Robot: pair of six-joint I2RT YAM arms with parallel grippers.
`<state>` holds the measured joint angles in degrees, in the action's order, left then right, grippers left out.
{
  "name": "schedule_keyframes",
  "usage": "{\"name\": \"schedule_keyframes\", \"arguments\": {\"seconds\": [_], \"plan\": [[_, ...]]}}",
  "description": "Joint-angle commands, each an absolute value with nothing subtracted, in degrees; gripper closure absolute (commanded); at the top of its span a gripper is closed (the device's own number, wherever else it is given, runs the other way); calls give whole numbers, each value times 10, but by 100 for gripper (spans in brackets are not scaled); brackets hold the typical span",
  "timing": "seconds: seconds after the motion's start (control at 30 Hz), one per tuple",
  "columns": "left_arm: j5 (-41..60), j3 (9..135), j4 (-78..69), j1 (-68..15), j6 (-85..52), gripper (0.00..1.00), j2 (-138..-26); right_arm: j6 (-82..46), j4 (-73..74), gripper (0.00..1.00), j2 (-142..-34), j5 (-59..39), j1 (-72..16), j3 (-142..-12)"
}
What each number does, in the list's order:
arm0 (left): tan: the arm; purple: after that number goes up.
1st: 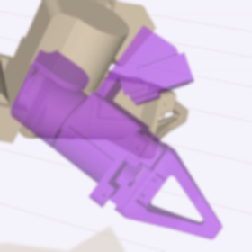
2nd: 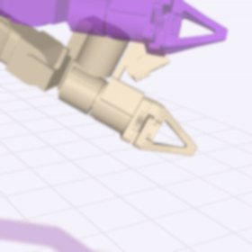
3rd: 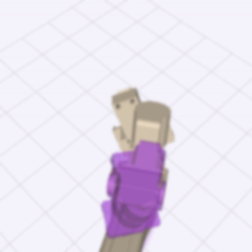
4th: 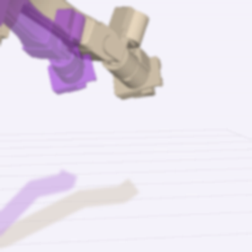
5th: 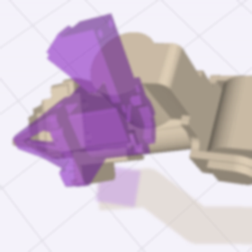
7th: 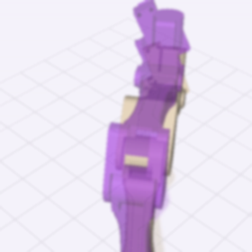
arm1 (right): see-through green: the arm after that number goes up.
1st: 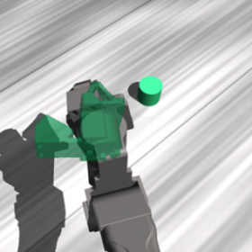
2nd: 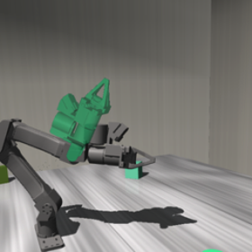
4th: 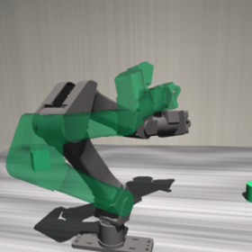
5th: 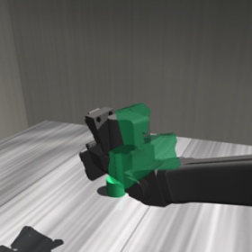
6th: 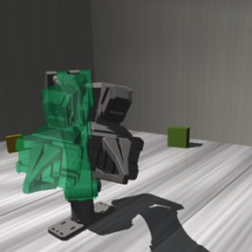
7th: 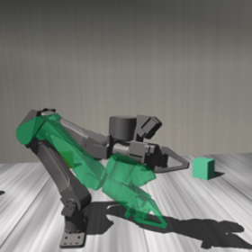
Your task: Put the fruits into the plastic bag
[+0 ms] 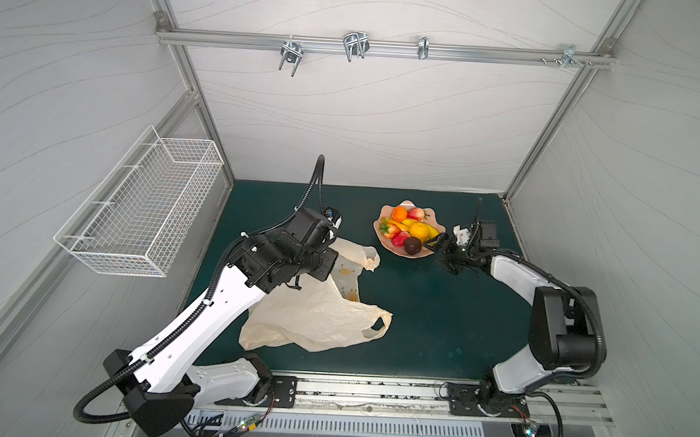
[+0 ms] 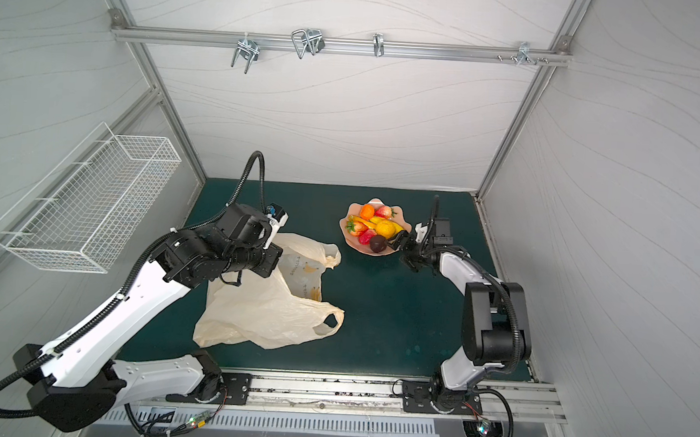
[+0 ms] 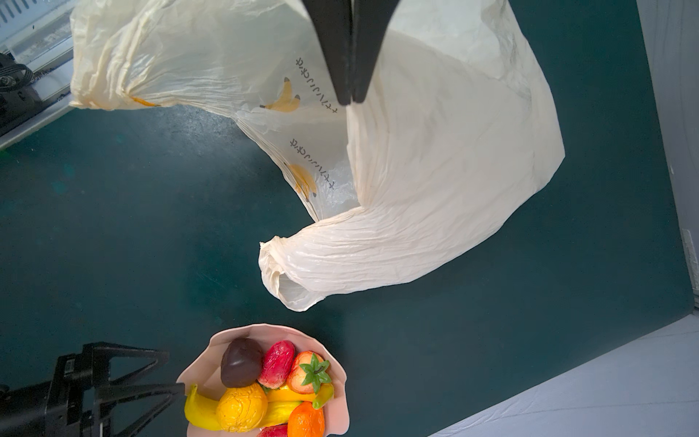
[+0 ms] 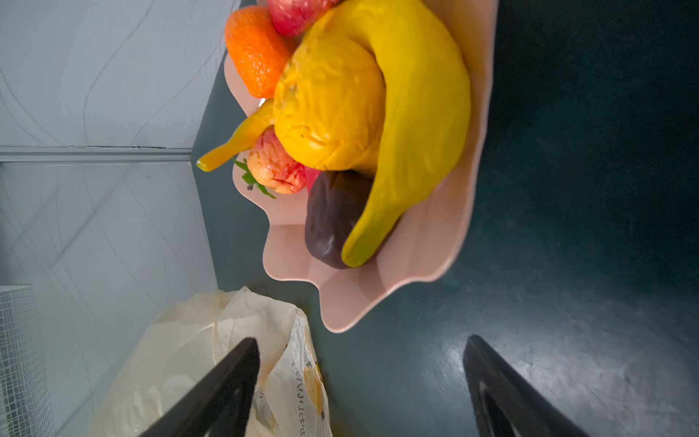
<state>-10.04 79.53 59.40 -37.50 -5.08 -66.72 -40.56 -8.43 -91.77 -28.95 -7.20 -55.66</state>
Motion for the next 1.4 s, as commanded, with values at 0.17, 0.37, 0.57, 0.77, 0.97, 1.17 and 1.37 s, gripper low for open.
{"name": "schedule_keyframes", "arguments": {"seconds": [0.17, 0.37, 0.57, 0.77, 0.97, 1.17, 1.37], "plan": [[-94, 804, 580, -370, -51, 100, -663, -398, -131, 19, -946, -259, -57, -630], [-94, 804, 580, -370, -51, 100, -661, -404, -148, 27, -973, -258, -55, -669], [-94, 806, 578, -369, -50, 100, -665, -418, -138, 31, -990, -271, -58, -683], [-91, 808, 576, -369, -51, 100, -668, -370, -178, 29, -1009, -242, -74, -733], [-86, 806, 575, -369, -51, 100, -669, -294, -242, 22, -1046, -180, -110, -811], [-87, 806, 572, -368, -53, 100, -666, -215, -298, 17, -1101, -94, -147, -898], [-90, 810, 579, -369, -51, 100, -663, -160, -339, 13, -1153, -18, -171, -964]]}}
